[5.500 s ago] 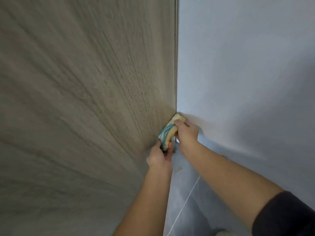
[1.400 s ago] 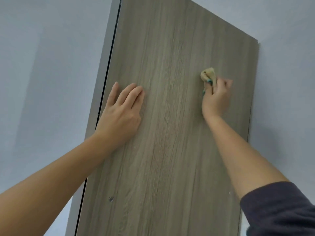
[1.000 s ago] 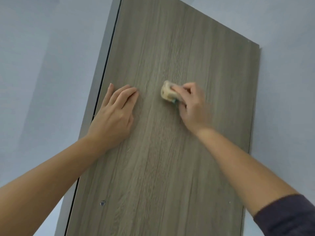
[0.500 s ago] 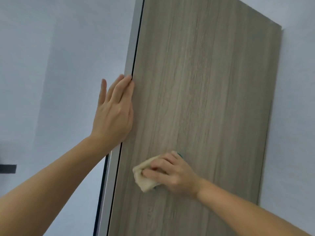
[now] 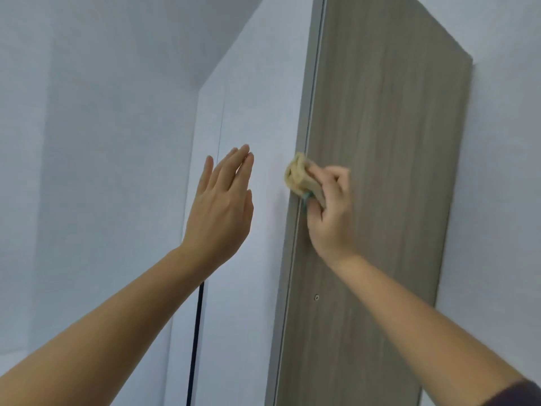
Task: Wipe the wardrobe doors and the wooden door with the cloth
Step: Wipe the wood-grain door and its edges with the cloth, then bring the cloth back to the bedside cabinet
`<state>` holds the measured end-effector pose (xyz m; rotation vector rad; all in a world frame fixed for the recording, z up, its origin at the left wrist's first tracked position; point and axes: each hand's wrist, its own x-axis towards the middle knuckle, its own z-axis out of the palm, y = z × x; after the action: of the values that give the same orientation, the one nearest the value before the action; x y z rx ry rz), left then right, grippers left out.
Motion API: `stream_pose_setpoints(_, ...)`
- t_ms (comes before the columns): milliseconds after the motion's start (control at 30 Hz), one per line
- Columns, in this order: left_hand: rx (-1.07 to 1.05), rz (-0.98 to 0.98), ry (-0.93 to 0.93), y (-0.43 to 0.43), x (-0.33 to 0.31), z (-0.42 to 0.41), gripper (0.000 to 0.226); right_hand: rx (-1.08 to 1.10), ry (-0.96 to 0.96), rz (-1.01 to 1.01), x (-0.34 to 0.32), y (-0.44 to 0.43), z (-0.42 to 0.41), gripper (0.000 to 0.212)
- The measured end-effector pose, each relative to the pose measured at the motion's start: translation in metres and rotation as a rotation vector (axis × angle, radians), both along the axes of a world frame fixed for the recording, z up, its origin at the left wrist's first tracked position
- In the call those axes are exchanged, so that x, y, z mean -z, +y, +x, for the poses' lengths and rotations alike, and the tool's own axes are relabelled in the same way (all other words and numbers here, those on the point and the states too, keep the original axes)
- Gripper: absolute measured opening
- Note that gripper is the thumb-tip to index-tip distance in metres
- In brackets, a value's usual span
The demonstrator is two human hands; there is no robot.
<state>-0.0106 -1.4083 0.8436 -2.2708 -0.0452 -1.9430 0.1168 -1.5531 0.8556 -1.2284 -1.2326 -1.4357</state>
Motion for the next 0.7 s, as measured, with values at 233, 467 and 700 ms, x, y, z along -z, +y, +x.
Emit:
stream_pose_setpoints(233, 0.055, -0.049, 0.108, 0.058, 0.041, -0.034, 0.047, 0.058, -0.030, -0.264, 0.107, 0.037, -0.079, 0.033)
stream_pose_setpoints(467, 0.079, -0.270, 0.125, 0.147, 0.104, -0.058, 0.045, -0.378, 0.736, -0.086, 0.125, 0.117, -0.128, 0.016)
stream_pose_setpoints(700, 0.105, -0.432, 0.299, 0.269, 0.190, -0.050, 0.038, -0.597, 1.279, -0.107, 0.207, 0.246, -0.099, 0.006)
